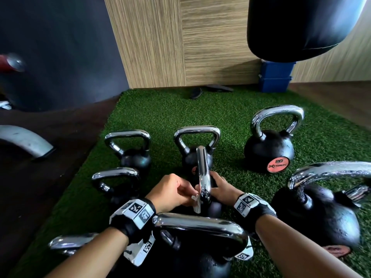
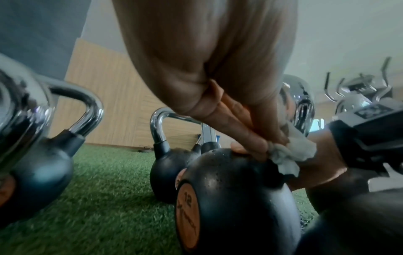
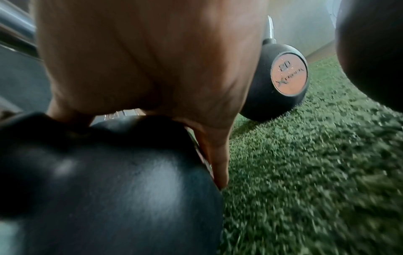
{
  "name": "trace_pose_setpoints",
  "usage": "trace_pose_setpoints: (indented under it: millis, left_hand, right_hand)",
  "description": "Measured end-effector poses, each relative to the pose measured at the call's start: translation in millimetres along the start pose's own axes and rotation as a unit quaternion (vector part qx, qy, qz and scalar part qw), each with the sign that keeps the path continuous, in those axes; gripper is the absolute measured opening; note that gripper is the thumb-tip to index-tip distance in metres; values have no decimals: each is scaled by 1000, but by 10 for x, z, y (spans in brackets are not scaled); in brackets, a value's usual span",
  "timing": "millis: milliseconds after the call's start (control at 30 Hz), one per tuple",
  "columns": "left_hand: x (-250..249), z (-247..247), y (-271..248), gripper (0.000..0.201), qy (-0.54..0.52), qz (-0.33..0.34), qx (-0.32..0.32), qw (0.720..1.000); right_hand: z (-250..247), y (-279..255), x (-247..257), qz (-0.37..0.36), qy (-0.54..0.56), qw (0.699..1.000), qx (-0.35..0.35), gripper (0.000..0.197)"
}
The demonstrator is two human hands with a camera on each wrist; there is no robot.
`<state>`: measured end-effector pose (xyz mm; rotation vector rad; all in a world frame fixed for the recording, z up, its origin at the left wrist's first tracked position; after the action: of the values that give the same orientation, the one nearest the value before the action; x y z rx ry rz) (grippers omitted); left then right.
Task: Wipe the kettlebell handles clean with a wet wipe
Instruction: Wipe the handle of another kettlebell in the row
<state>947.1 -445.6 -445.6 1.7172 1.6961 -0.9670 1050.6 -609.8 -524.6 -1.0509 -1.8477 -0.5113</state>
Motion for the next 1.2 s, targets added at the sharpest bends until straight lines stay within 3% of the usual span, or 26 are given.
trace_pose_setpoints:
  millis: [100, 167, 233, 300, 367, 467, 567, 667, 800, 933, 1033, 1100, 1167, 1200]
  left_hand:
    - [-81, -103, 40, 29, 41, 4, 35, 999]
    - [-135, -239, 58, 18, 30, 2, 39, 999]
    - [-167, -443, 92, 21, -9, 8, 4, 1000]
    - [-204, -654, 125, 21, -79, 25, -47, 995]
    - [-259, -809, 158, 20, -133, 40, -76, 987]
    - [-355, -903, 219, 18, -194, 51, -82, 976]
    - [-423, -890, 287, 14, -255, 41, -70, 964]
    - [-439, -859, 325, 17, -286, 25, -76, 955]
    - [-455, -802, 330, 18, -315, -8, -75, 946]
    - [-490, -787, 317, 23, -333, -27, -3, 943]
    - [-444, -709, 364, 46, -206, -33, 0, 978]
    - [-328, -586, 396, 77, -8, -50, 28, 998]
    - [-144, -365, 374, 134, 190, -74, 106, 973]
    - [-82, -233, 352, 151, 240, -72, 137, 958]
  right_hand:
    - [-131, -50, 224, -7, -104, 993, 59, 73]
    - [-331, -89, 441, -23, -207, 976, 71, 52]
    - [-611, -125, 667, -25, -228, 973, -30, 28]
    - [-815, -170, 886, -74, -176, 969, -159, 13]
    - [-887, -212, 1114, -165, -94, 960, -207, 12]
    - [-797, -245, 1442, -243, 9, 962, -127, 20]
    - [-714, -232, 1626, -262, 40, 960, -88, 38]
    - [-675, -224, 1686, -285, 46, 951, -106, 43]
    - [-647, -234, 1631, -302, 26, 941, -148, 33]
    - [-676, -236, 1558, -287, 25, 939, -187, 23]
    - [-776, -198, 1464, -242, 34, 943, -226, 20]
    - [-842, -171, 1353, -214, 42, 941, -258, 18]
    - [-863, -148, 1217, -192, 55, 940, -276, 16]
    - [-863, -130, 1129, -172, 61, 942, -281, 16]
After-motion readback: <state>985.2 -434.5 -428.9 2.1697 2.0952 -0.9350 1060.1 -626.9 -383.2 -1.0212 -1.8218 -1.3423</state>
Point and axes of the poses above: each hand's wrist, its own y-axis towards the middle knuckle, its own z-axis out of the palm, x = y × z, the point moved 4 cm from there along y, towards the middle knuckle, and after that the axes turned 7 degrees about -z, right-handed, at the moved point
